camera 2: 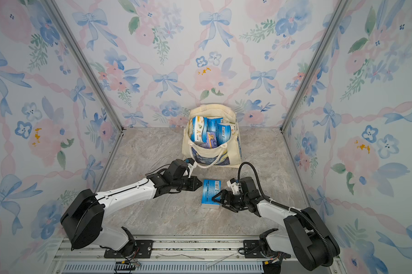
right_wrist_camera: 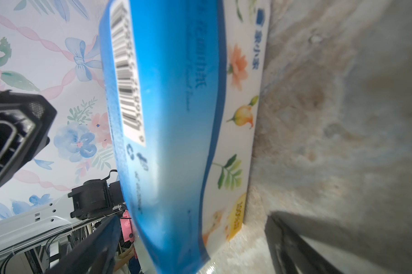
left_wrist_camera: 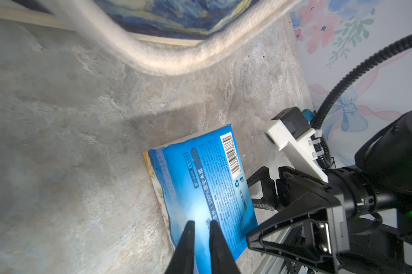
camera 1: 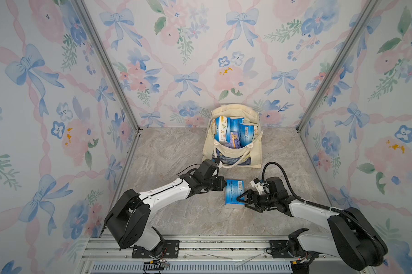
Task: Put tissues into the canvas bag
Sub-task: Pick up the pack of facial tissues from the center of the board.
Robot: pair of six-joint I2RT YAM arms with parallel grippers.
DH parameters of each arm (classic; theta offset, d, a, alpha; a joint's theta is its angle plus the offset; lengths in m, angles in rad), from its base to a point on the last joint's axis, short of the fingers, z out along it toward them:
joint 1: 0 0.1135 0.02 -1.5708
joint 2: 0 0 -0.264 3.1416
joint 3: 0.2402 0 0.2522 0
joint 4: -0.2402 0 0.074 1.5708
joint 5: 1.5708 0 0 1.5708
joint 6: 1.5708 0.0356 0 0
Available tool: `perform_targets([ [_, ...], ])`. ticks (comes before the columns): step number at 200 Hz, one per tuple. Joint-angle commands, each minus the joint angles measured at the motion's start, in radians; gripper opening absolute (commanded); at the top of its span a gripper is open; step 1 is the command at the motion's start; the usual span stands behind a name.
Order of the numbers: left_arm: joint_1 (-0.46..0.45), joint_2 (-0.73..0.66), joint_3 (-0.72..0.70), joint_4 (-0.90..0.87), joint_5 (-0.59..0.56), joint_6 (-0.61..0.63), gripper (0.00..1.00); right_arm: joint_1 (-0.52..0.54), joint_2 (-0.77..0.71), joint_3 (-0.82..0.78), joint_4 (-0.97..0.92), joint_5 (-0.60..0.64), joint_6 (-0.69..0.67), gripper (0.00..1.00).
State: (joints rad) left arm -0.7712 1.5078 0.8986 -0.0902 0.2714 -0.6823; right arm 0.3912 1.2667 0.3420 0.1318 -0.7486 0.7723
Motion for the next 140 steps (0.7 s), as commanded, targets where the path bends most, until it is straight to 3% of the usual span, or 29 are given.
perform_targets([
  [1, -0.011, 0.051, 0.009, 0.066, 0.056, -0.003, 0.16, -0.017, 0.0, 0.025, -0.031, 0.005, -0.025, 0.97],
  [140, -0.017, 0.143, 0.033, 0.095, 0.133, -0.003, 0.16, -0.023, 0.032, 0.029, -0.001, -0.003, -0.018, 0.97],
])
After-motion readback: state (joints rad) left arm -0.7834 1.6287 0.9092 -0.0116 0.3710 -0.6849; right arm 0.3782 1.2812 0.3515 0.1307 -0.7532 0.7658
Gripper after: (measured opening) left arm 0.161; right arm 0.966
